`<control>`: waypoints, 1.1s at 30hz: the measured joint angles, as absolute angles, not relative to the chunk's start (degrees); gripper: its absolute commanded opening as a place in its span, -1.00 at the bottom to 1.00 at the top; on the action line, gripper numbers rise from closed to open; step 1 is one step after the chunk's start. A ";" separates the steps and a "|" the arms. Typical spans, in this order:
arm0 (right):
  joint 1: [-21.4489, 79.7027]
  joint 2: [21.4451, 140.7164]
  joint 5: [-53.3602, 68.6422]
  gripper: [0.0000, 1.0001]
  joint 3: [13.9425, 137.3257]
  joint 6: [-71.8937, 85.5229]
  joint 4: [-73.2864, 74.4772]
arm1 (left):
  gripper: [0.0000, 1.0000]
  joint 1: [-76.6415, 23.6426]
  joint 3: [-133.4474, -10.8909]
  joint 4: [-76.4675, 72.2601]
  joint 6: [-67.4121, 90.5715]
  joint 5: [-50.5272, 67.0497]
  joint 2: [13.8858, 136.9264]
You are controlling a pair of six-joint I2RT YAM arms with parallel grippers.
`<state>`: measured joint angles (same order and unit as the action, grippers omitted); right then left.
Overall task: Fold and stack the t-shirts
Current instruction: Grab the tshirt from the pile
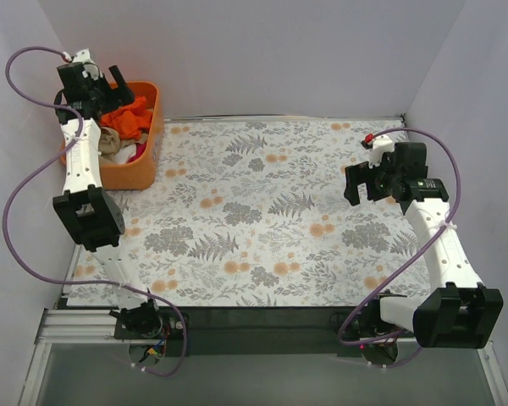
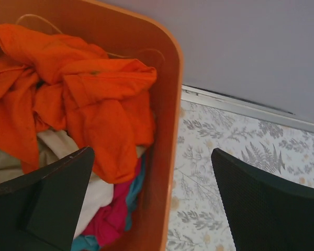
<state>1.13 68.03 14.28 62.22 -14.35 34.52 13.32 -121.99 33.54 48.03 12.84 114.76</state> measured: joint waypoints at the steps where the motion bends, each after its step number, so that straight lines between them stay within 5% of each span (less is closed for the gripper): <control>1: 1.13 68.14 14.31 0.97 62.11 -14.35 34.52 | 0.69 14.13 -121.97 32.45 48.53 13.26 115.68; 9: 1.13 69.56 14.28 0.96 61.84 -14.39 34.50 | 0.44 19.99 -117.69 16.45 52.12 18.37 123.37; 21: 1.13 73.95 13.58 0.97 60.27 -14.94 34.50 | 0.43 19.90 -126.50 7.70 51.33 18.41 139.41; 25: 1.10 74.89 13.28 0.97 60.27 -14.98 34.50 | -0.04 19.64 -126.26 7.25 50.22 18.50 140.29; 26: 1.10 75.07 13.19 0.97 60.27 -14.98 34.50 | -0.42 19.64 -126.26 7.09 50.09 18.52 140.29; 30: 1.10 75.31 13.15 0.97 60.31 -14.98 34.52 | -0.94 19.59 -126.45 6.83 50.15 19.03 140.27; 33: 1.10 75.24 13.17 0.97 60.34 -14.98 34.52 | -1.00 19.46 -128.42 7.51 50.92 19.57 140.25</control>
